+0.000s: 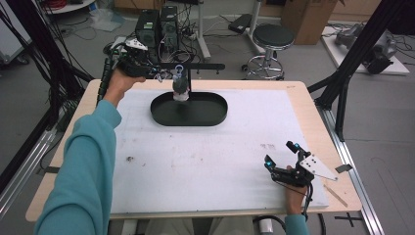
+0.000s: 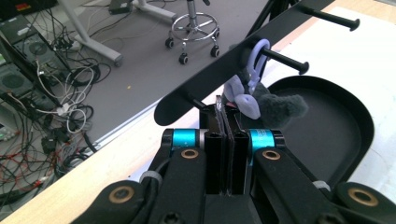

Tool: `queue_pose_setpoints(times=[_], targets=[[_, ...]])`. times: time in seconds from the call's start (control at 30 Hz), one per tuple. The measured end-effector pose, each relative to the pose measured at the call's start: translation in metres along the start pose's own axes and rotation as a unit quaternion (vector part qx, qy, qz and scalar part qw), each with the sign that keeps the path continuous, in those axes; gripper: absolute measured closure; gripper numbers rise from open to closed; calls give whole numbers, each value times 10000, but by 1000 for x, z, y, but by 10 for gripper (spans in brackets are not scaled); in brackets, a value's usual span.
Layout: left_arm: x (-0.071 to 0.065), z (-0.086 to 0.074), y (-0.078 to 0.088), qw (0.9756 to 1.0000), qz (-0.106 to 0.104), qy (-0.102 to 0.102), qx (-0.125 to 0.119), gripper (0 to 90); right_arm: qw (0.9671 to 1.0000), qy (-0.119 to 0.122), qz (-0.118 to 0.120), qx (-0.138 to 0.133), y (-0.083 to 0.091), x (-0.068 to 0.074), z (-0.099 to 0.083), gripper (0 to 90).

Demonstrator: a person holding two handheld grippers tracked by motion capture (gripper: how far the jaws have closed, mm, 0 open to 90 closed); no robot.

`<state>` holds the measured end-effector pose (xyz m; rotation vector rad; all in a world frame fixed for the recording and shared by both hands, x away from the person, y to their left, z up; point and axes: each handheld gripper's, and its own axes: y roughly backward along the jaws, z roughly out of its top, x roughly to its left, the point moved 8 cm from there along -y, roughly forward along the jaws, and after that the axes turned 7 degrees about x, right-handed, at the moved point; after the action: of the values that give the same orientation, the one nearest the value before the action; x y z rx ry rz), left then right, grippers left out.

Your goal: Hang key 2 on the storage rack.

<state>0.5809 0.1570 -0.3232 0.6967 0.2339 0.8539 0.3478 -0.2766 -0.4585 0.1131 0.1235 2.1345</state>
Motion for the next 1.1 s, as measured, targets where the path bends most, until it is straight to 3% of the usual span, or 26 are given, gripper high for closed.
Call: queue_pose_setpoints(times=[0.63,0.77,0.9,1.03,1.1], targets=[[8,0,-4,9994,296,165,-92,850,10000,40,6,-2,0,0,0,18],[11,1,-1,9991,279,269,-196,760,10000,36,6,1,0,0,0,18],[14,1,1,9986,399,276,-217,664,10000,38,4,-7,0,0,0,18],[18,1,5,9972,521,442,-294,499,10000,40,7,-1,0,0,0,18],[20,0,9,9954,699,515,-395,407,10000,-29,24,33,0,2,-1,18]])
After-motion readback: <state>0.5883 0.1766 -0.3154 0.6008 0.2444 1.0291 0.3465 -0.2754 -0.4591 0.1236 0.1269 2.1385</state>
